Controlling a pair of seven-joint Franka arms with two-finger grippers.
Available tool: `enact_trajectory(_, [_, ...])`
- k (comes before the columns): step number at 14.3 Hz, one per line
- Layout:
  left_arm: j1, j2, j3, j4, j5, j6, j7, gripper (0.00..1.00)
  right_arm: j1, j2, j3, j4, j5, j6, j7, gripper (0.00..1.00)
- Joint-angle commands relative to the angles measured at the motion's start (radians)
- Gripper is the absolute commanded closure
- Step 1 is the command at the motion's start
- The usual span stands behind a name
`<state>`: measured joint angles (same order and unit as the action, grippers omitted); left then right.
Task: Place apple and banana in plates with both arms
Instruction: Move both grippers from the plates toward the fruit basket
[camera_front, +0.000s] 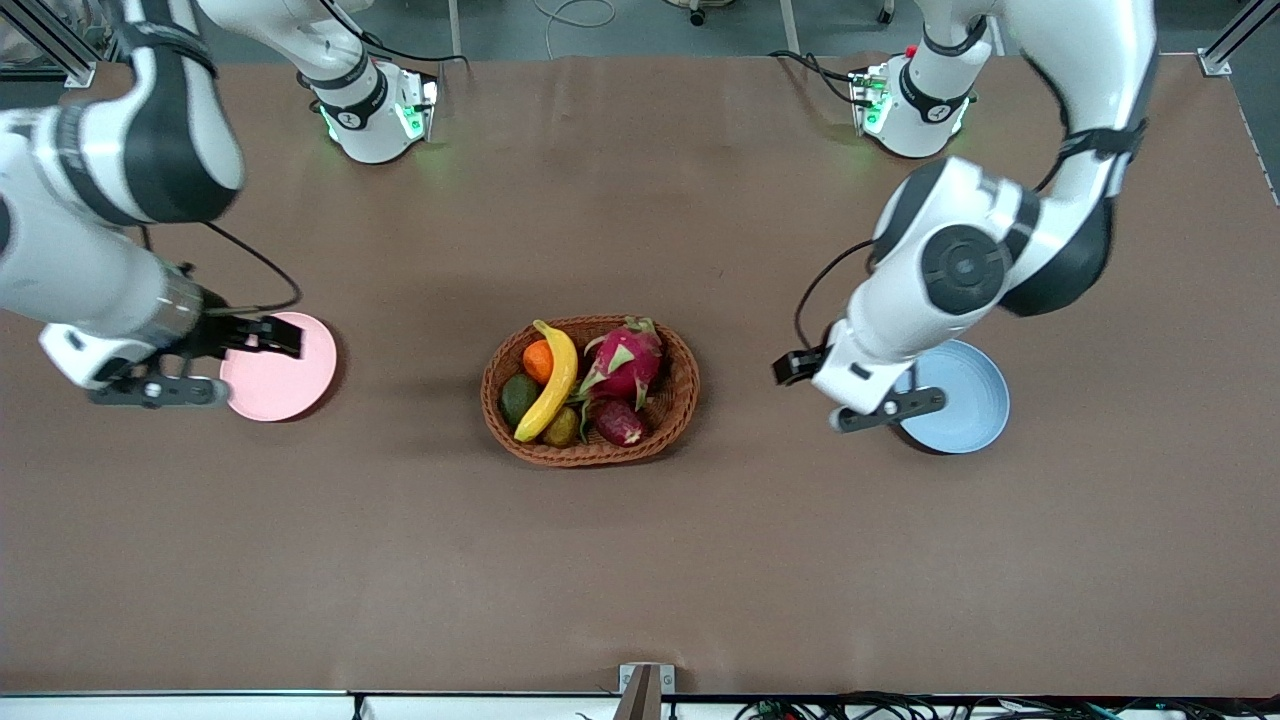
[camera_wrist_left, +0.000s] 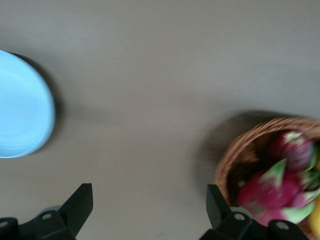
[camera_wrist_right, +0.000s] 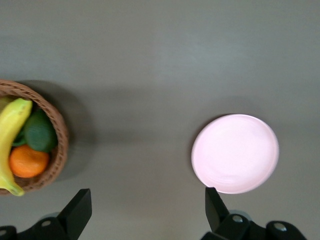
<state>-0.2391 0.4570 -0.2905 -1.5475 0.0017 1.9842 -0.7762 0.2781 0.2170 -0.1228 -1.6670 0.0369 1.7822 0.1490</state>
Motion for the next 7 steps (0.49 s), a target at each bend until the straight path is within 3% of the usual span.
enact_trajectory(1, [-0.054,0.077,0.001,0.04,-0.003,0.124,-0.122,0.0,0.091,0.051,-0.009,0.003,0.044,0.063,0.101,0.0])
enact_trajectory(7, [-0.166,0.248,0.005,0.115,0.0,0.321,-0.339,0.0,0.226,0.214,-0.009,0.033,0.143,0.276,0.355,0.0])
